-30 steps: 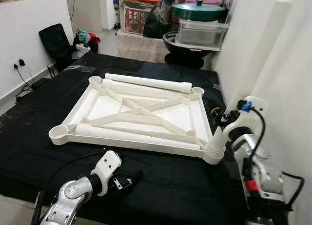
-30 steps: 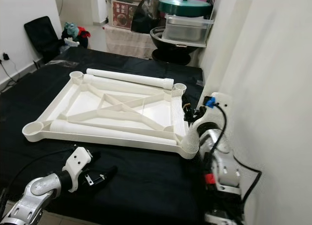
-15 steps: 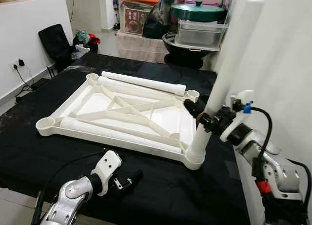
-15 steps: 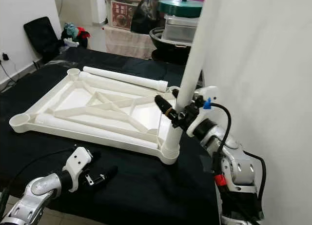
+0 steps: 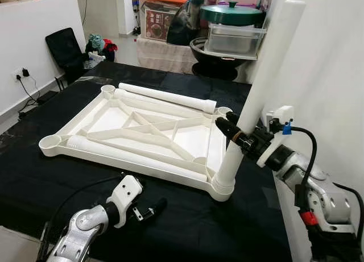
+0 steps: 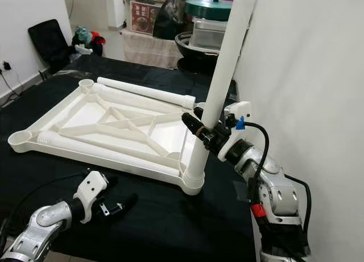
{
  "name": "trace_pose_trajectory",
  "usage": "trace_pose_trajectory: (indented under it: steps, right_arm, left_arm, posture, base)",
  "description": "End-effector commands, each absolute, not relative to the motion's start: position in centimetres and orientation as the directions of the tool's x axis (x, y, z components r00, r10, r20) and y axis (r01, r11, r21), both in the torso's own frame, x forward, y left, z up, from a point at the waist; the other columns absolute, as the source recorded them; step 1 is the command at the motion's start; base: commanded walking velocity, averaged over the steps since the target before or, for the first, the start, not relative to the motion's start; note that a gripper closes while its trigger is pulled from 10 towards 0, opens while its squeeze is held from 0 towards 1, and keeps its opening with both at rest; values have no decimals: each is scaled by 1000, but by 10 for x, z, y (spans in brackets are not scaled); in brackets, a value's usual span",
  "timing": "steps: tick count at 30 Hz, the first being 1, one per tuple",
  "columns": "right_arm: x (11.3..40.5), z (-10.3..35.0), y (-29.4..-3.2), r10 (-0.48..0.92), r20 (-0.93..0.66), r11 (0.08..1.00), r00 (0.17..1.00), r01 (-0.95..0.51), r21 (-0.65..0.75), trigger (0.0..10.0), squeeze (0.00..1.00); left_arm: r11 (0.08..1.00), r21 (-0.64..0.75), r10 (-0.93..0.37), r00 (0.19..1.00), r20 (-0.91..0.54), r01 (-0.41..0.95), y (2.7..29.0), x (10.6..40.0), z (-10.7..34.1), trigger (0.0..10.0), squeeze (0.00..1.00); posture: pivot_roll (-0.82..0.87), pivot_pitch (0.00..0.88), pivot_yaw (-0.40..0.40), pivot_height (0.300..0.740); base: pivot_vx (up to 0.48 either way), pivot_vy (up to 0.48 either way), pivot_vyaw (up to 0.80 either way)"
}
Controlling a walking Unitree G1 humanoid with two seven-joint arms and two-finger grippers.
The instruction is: Building children table
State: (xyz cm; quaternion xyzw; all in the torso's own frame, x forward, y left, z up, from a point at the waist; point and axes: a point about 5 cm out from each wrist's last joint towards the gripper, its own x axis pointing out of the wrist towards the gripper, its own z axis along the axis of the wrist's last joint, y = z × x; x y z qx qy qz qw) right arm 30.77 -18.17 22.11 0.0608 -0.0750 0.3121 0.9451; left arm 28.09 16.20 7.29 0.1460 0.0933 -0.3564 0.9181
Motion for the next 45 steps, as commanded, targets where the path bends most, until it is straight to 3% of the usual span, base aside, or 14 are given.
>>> trace_pose_trajectory:
  steps: [1,12,14,15,16,18,20,33,34,39,40,41,42,45]
  right_arm:
    - [309,209,-183,549,151,819,822,-565,103,0,0]
    - [313,201,-186,453,92,880,887,-461,113,0,0]
    - [320,188,-192,301,-8,949,954,-299,97,0,0]
    - [323,175,-200,120,-85,988,989,-110,111,0,0]
    - [323,175,-200,120,-85,988,989,-110,111,0,0]
    - [317,148,-210,-157,-202,974,967,186,132,0,0]
    - [307,132,-208,-265,-253,944,930,304,127,0,0]
    - [301,133,-160,-239,-272,950,932,283,133,0,0]
    - [304,136,-153,-199,-260,961,945,240,138,10000,0]
    - [308,153,-152,-174,-154,972,973,195,132,10000,0]
    - [308,157,-156,-184,-126,971,975,200,128,10000,549]
    - [309,159,-159,-190,-112,971,975,203,125,10000,549]
    - [310,164,-160,-171,-93,974,981,183,136,10000,8]
    - [311,169,-162,-149,-70,975,986,158,157,10000,0]
  left_arm:
    - [689,193,-635,711,-302,698,159,279,67,10000,0]
    - [688,192,-637,709,-303,700,158,279,66,10000,0]
    - [689,192,-636,709,-304,699,159,278,66,10000,0]
    - [689,191,-636,709,-305,700,158,278,65,10000,0]
    - [689,191,-636,709,-305,700,158,278,65,10000,0]
    - [689,190,-635,708,-308,700,158,276,64,10000,0]
    - [689,191,-634,709,-309,699,158,276,64,10000,0]
    - [689,196,-627,710,-319,697,158,277,63,10000,0]
    - [690,196,-627,711,-318,696,158,277,63,10000,0]
    - [692,193,-627,711,-319,696,159,277,63,10000,0]
    - [692,192,-627,711,-318,696,159,276,62,10000,0]
    - [692,191,-627,711,-318,696,159,276,62,10000,0]
    - [693,190,-628,711,-317,696,159,277,62,10000,0]
    - [693,189,-628,711,-315,696,158,277,63,10000,0]
  posture:
    - [58,0,-110,740]
    - [57,0,-115,740]
    - [56,0,-114,740]
    - [56,0,-114,740]
    - [56,0,-114,740]
    - [59,0,-116,740]
    - [61,0,-116,740]
    - [59,0,-111,740]
    - [61,0,-114,740]
    - [59,0,-114,740]
    - [59,0,-114,740]
    - [59,0,-114,740]
    - [58,0,-114,740]
    - [57,0,-114,740]
  base:
    - [0,0,0]
    - [0,0,0]
    - [0,0,0]
    - [0,0,0]
    - [0,0,0]
    - [0,0,0]
    - [0,0,0]
    - [0,0,0]
    - [0,0,0]
    - [0,0,0]
    - [0,0,0]
    - [0,0,0]
    - [0,0,0]
    - [0,0,0]
